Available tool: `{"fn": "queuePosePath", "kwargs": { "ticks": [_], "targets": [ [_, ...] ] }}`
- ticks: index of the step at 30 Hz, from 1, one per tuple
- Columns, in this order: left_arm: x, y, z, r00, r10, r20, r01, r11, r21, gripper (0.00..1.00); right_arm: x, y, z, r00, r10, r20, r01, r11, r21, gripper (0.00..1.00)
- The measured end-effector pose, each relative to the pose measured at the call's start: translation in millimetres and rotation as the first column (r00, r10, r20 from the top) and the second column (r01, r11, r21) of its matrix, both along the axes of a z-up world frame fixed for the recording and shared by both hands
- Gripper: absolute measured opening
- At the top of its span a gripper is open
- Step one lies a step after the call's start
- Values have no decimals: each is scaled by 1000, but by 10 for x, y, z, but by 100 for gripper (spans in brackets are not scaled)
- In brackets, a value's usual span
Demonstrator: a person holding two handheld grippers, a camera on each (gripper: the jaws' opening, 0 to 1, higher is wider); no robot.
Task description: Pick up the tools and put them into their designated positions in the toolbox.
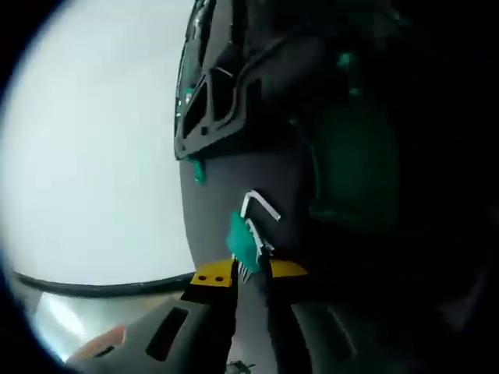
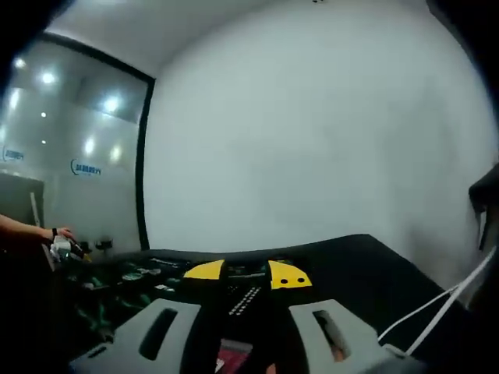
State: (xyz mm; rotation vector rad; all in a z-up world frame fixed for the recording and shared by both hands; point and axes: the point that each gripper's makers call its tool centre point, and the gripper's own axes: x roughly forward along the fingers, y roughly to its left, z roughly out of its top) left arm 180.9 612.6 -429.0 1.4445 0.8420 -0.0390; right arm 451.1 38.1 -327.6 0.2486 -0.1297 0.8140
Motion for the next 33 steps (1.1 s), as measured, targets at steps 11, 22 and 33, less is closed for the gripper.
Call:
{"fn": "queuePosePath", "kwargs": {
  "ticks": [11, 22, 33],
  "targets": [
    [225, 79, 261, 994, -33, 104, 29, 999, 37, 32, 16, 10, -8, 1000, 7, -20, -7, 1000, 15, 16],
    [476, 3, 522, 942, -121, 312, 77, 986, 150, 16, 14, 2, -15, 999, 1, -42, 0, 1000, 28, 16],
    [440, 191, 216, 991, -103, -80, 105, 994, 22, 36, -18, 33, 0, 999, 14, -48, -12, 999, 41, 15]
  ]
}}
